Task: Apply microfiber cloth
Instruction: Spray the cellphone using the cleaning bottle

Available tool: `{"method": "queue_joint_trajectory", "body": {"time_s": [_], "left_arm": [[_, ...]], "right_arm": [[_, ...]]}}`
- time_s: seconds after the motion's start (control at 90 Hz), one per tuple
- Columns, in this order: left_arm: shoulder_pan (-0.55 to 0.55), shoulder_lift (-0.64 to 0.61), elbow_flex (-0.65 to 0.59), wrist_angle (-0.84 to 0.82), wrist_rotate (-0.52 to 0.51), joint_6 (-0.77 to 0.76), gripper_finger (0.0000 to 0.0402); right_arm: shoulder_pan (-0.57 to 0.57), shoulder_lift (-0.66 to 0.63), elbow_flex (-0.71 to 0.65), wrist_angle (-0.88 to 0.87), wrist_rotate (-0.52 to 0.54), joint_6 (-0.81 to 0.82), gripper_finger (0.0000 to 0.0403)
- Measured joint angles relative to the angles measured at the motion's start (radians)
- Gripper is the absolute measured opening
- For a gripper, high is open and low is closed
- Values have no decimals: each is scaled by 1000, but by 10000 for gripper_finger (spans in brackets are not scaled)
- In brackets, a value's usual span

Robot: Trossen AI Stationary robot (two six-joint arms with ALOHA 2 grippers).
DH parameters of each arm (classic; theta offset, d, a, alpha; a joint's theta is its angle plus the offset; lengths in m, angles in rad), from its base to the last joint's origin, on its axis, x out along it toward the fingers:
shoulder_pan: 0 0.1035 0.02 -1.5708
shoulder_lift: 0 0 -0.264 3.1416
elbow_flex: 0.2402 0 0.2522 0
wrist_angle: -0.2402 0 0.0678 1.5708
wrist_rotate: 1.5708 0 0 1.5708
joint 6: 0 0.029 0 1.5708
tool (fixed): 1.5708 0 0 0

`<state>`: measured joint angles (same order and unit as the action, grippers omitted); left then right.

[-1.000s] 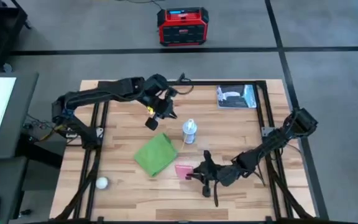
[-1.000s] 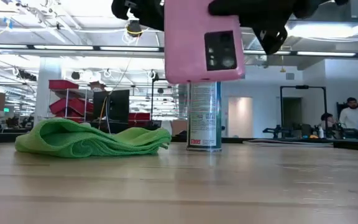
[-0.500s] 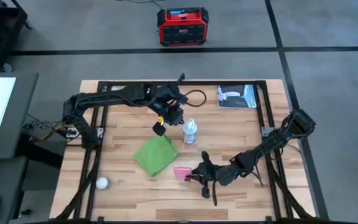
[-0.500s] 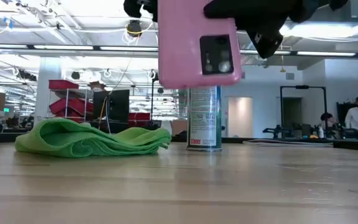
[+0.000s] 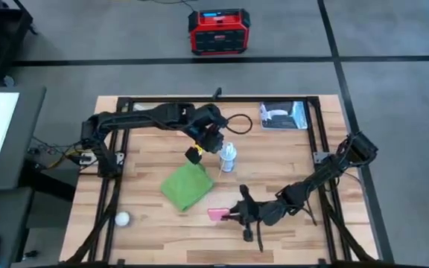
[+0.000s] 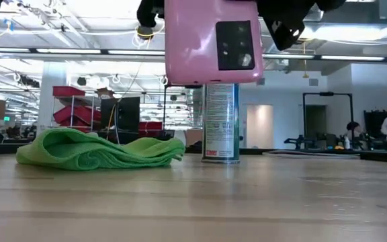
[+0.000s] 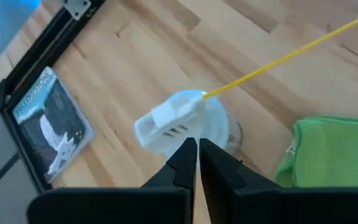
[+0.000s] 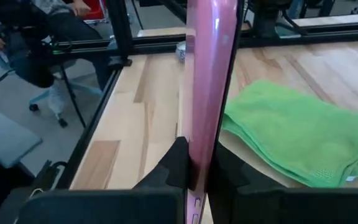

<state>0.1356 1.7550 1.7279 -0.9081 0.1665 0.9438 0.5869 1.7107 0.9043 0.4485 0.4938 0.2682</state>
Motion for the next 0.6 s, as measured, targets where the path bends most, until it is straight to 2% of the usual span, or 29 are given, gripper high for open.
{"method": "queue_joint_trajectory", "body": {"time_s": [0.6], "left_arm": [[-33, 0, -1, 80, 3, 29, 0]], "right_arm": [[1, 0, 0, -3, -22, -7, 14]]}}
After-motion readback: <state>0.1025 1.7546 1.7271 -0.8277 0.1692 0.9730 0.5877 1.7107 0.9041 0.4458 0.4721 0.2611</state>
